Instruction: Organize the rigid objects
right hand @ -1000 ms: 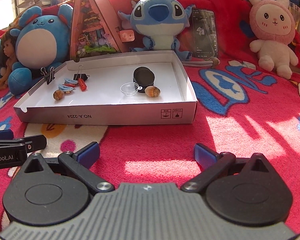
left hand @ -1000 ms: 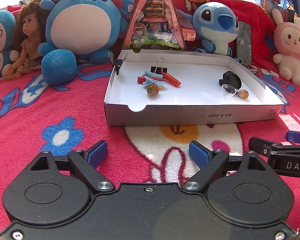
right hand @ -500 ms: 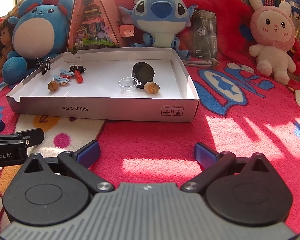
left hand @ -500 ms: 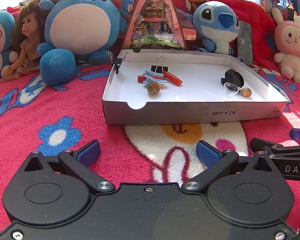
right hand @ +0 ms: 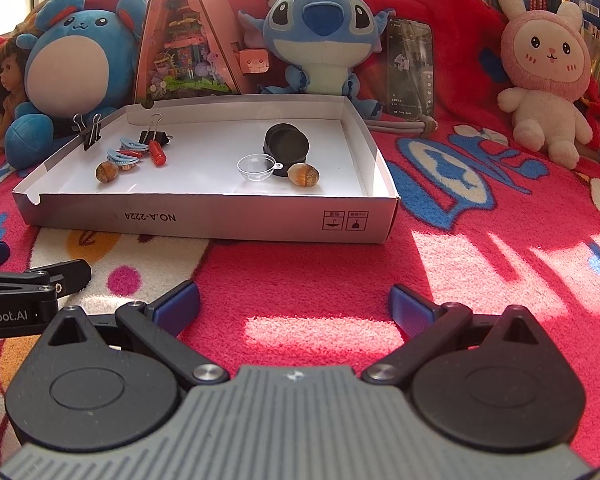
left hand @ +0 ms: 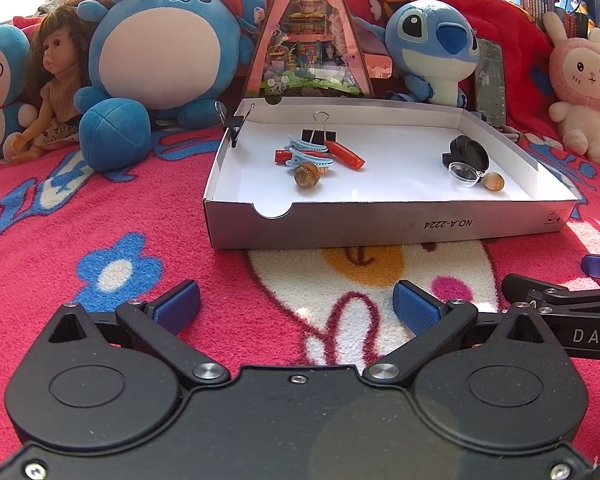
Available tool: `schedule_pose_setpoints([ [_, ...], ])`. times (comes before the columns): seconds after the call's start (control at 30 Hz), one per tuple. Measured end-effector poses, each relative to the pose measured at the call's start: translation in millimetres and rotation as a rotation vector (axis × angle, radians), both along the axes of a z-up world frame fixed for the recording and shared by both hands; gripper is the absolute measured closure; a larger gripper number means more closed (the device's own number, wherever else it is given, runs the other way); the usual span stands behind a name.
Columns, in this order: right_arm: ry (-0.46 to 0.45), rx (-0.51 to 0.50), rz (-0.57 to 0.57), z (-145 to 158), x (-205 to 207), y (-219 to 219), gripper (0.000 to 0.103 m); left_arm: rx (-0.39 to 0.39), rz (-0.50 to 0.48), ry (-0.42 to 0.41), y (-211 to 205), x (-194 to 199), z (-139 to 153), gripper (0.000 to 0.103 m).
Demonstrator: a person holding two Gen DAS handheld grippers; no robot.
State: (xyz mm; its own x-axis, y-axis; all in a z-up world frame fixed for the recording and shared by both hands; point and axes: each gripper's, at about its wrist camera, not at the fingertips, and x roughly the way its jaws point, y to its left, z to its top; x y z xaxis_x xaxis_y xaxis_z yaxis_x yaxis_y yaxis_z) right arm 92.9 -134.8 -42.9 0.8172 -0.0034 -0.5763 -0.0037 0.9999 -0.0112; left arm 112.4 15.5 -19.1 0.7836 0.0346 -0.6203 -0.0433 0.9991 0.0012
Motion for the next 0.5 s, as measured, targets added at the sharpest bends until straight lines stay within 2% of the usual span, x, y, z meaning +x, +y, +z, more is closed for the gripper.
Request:
schedule_pose_setpoints([
  [0.5,0.000,0.000,0.000,0.2,0.0,-0.3,0.000,0.005,0.000,0.001,-0.5,0.3,-0.5,0.000],
])
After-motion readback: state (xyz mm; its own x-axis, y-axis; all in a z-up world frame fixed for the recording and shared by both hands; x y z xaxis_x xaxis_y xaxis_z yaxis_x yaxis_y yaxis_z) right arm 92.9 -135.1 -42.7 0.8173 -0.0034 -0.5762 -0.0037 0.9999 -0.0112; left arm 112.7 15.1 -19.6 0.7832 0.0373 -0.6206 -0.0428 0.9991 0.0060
